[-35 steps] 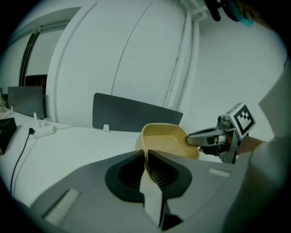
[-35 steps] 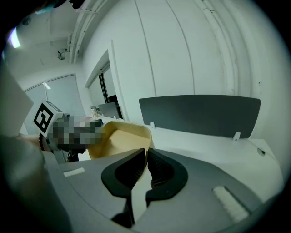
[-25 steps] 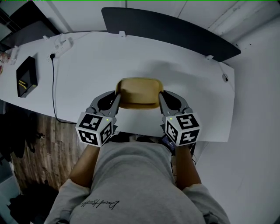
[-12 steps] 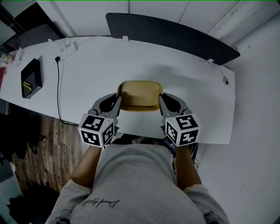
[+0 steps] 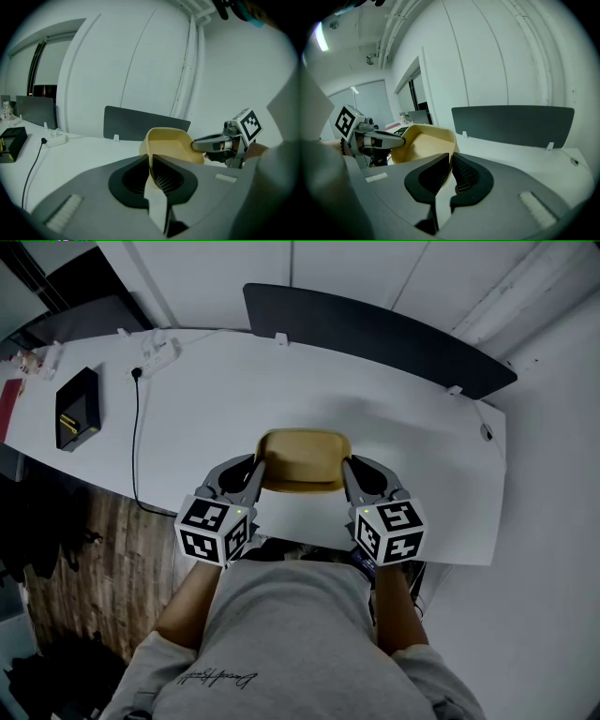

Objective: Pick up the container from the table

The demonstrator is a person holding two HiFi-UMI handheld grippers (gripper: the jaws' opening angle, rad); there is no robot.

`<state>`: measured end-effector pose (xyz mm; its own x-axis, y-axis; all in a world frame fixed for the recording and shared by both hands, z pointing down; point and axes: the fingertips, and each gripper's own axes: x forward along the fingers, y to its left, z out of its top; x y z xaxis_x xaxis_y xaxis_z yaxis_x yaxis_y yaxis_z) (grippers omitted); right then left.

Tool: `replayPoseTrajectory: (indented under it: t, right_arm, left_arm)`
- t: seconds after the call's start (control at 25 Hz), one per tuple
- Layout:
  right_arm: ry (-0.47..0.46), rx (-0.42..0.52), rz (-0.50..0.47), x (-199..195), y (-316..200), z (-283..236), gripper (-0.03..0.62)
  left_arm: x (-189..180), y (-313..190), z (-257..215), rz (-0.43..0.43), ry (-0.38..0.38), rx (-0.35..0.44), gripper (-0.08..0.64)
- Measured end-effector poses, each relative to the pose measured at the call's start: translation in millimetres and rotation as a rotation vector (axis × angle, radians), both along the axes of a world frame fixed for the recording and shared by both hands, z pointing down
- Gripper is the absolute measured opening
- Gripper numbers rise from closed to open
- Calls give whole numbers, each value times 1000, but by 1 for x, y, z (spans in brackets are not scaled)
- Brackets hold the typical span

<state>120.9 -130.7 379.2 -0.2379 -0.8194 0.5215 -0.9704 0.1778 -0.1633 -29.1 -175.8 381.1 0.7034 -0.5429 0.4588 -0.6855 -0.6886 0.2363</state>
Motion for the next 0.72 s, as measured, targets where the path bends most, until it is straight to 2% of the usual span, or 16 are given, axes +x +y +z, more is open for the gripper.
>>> replayPoseTrajectory:
  t: [0.72]
  right_arm:
    - [0, 5, 24, 5, -8, 1, 29]
  left_arm:
    - [4, -8, 5, -7, 9, -3, 28]
